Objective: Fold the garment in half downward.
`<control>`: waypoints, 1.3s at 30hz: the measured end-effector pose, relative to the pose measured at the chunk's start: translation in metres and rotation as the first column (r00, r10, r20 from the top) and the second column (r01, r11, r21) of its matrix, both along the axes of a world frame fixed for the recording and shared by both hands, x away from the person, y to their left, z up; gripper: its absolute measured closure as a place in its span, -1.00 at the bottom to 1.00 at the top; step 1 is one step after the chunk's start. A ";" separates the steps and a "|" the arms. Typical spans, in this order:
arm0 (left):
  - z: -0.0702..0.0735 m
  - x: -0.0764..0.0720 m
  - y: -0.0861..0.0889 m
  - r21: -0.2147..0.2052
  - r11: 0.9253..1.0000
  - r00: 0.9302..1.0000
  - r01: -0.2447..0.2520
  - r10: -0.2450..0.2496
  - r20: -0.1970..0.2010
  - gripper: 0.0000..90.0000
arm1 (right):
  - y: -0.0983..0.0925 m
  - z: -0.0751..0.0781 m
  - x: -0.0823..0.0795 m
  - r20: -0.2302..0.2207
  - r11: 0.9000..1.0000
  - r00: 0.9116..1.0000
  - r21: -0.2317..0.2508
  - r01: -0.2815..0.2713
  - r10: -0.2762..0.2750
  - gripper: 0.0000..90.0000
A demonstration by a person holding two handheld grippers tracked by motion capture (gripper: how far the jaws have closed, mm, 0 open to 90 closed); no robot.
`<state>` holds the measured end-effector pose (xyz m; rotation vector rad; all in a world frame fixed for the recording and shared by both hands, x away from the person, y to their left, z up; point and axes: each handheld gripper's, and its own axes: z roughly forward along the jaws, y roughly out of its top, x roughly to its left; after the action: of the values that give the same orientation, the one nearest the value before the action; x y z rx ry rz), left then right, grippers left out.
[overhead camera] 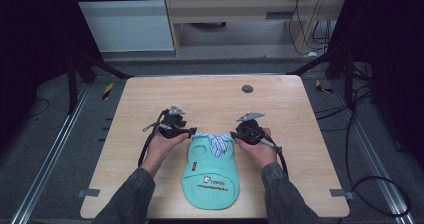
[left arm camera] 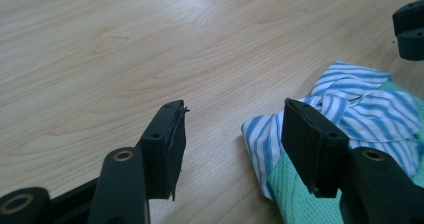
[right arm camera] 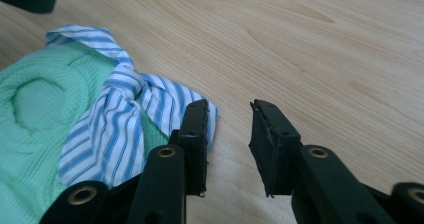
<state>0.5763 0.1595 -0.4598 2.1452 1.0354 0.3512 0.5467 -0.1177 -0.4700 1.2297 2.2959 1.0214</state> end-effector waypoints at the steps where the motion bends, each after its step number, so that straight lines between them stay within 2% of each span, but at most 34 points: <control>1: -0.003 0.003 -0.002 0.008 1.000 1.000 0.004 -0.004 -0.007 -0.03 | 0.003 -0.002 0.004 -0.009 1.000 1.000 -0.005 0.001 -0.001 0.46; 6: -0.010 0.010 -0.004 0.027 1.000 1.000 0.012 -0.012 -0.021 0.03 | 0.009 -0.006 0.015 -0.017 0.999 1.000 -0.034 -0.003 0.003 0.44; 11: -0.015 0.011 -0.008 0.055 0.997 0.998 0.054 -0.052 -0.043 0.02 | 0.014 -0.009 0.023 -0.036 0.999 0.999 -0.033 -0.004 0.003 0.41; 16: -0.020 0.010 -0.013 0.069 0.994 0.995 0.084 -0.080 -0.063 -0.04 | 0.017 -0.014 0.022 -0.057 0.999 0.998 -0.043 -0.017 0.015 0.35; 20: -0.023 0.007 -0.018 0.106 0.989 0.994 0.099 -0.093 -0.060 -0.05 | 0.022 -0.017 0.021 -0.080 0.999 0.996 -0.038 -0.030 0.027 0.30; 25: -0.026 0.007 -0.015 0.092 0.990 0.992 0.102 -0.095 -0.077 -0.01 | 0.025 -0.020 0.022 -0.102 0.999 0.994 -0.038 -0.036 0.032 0.30; 26: -0.027 0.007 -0.014 0.081 0.992 0.992 0.100 -0.093 -0.080 -0.01 | 0.025 -0.021 0.022 -0.095 0.999 0.995 -0.035 -0.042 0.038 0.30; 27: -0.027 0.007 -0.013 0.071 0.993 0.993 0.098 -0.093 -0.079 0.00 | 0.025 -0.020 0.022 -0.109 0.999 0.993 -0.029 -0.038 0.035 0.30; 31: -0.027 0.006 -0.014 0.070 0.991 0.992 0.110 -0.104 -0.077 0.11 | 0.026 -0.021 0.022 -0.111 0.998 0.993 -0.036 -0.053 0.048 0.30; 32: -0.027 0.005 -0.015 0.075 0.990 0.990 0.123 -0.117 -0.077 0.23 | 0.027 -0.020 0.021 -0.109 0.996 0.992 -0.046 -0.070 0.065 0.32; 37: -0.027 0.002 -0.016 0.040 0.988 0.985 0.147 -0.142 -0.099 0.63 | 0.030 -0.019 0.018 -0.123 0.994 0.987 -0.043 -0.104 0.098 0.66; 39: -0.027 0.001 -0.016 0.035 0.988 0.984 0.150 -0.146 -0.100 0.70 | 0.031 -0.019 0.017 -0.124 0.992 0.986 -0.042 -0.121 0.115 0.79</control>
<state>0.5776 0.1433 -0.4870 2.2812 0.9214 0.2014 0.5638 -0.0865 -0.4894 1.1779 2.4979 0.9463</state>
